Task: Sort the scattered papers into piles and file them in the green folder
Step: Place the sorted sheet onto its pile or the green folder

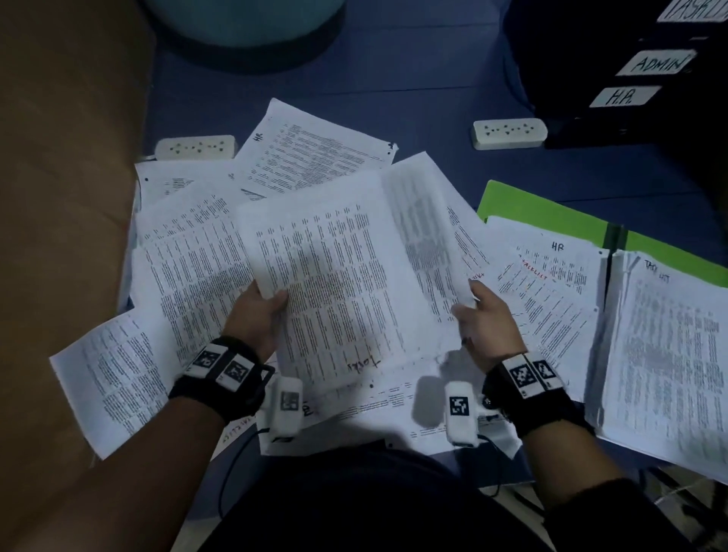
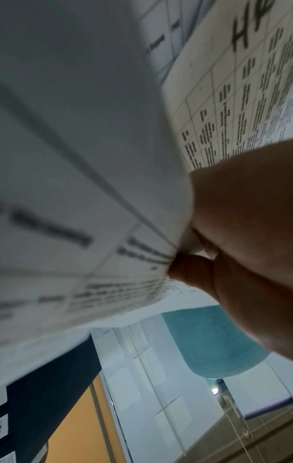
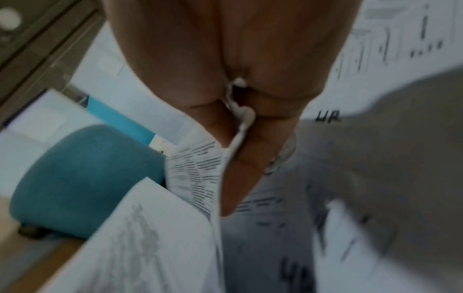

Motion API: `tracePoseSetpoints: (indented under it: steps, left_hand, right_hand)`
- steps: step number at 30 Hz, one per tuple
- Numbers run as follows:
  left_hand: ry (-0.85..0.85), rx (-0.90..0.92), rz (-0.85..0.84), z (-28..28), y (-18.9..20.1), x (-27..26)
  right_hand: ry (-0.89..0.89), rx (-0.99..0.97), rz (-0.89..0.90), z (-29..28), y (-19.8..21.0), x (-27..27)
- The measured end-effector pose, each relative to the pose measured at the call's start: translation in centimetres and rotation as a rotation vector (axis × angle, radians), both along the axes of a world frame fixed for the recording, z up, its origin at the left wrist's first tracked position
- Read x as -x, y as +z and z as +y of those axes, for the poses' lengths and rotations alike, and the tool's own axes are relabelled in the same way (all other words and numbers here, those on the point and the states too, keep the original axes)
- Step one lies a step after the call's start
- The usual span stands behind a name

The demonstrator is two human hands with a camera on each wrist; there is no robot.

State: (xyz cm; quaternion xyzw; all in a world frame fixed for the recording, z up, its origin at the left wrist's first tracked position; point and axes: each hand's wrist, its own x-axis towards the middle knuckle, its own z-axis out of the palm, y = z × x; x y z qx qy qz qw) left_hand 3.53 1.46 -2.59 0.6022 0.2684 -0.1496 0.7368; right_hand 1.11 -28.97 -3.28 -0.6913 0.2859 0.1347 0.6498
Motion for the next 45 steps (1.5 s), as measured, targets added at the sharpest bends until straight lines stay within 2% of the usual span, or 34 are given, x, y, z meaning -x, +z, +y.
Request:
tracePoseSetpoints:
  steps: [2,4,8,11,14,20,22,25,26,27,29,32,34,38,42,45]
  left_hand:
    - [0.02,0.007,0.001,0.0,0.1,-0.2]
    - [0.021,0.025,-0.005,0.0,0.0,-0.5]
    - [-0.021,0.052,-0.014,-0.2,-0.3,-0.5]
    - [-0.098,0.004,-0.028,-0.4,-0.1,-0.1]
    - [-0.07,-0.106,-0.011,0.5,-0.2,0.1]
    - [-0.005,-0.26,-0.004,2.7,-0.9,0.5]
    - [0.001,-0.284,-0.015,2.8,-1.2,0.7]
    - [-0.026,-0.31,-0.013,2.9,-1.4,0.7]
    - [-0.027,-0.317,-0.015,2.8,-1.4,0.6]
    - [-0.02,-0.327,-0.02,2.8,-1.3,0.5]
    - [-0.002,-0.329,-0.03,2.9,-1.2,0.4]
    - [-0.015,-0.303,-0.052,3.4,-0.9,0.5]
    - [-0.025,-0.284,-0.064,3.7,-0.9,0.5]
    - [-0.052,-0.252,-0.088,3.3,-0.5,0.2]
    - [-0.057,-0.156,-0.075,2.5,0.1,-0.4]
    - [-0.09,-0.048,-0.12,1.9,0.7,-0.6]
  right_hand:
    - [-0.007,-0.16,-0.04,0.4,0.6,0.0]
    - [0.011,-0.233,-0.031,1.0,0.9,0.3]
    - [0.162,-0.22,-0.036,2.2,1.7,0.5]
    - [0.321,-0.079,-0.028,3.4,2.3,0.5]
    - [0.467,0.05,-0.038,3.5,2.0,-0.1]
    - [0.283,0.627,0.008,0.4,0.7,-6.2]
    - [0.388,0.721,0.099,1.1,0.3,-7.8]
    - [0.658,0.979,0.221,4.5,-1.2,-7.8]
    - [0.679,1.044,0.239,5.6,-1.8,-7.5]
    - [0.654,1.058,0.243,6.5,-2.2,-7.2]
    - [0.583,0.968,0.225,7.1,-2.2,-7.0]
    - [0.558,0.779,0.155,5.3,-1.1,-7.0]
    - [0.456,0.677,0.087,3.5,0.4,-6.9]
    - [0.217,0.631,-0.146,0.2,3.8,-6.3]
    - [-0.034,0.681,-0.361,-3.3,6.1,-6.2]
    - [-0.188,0.609,-0.444,-5.0,7.0,-6.3]
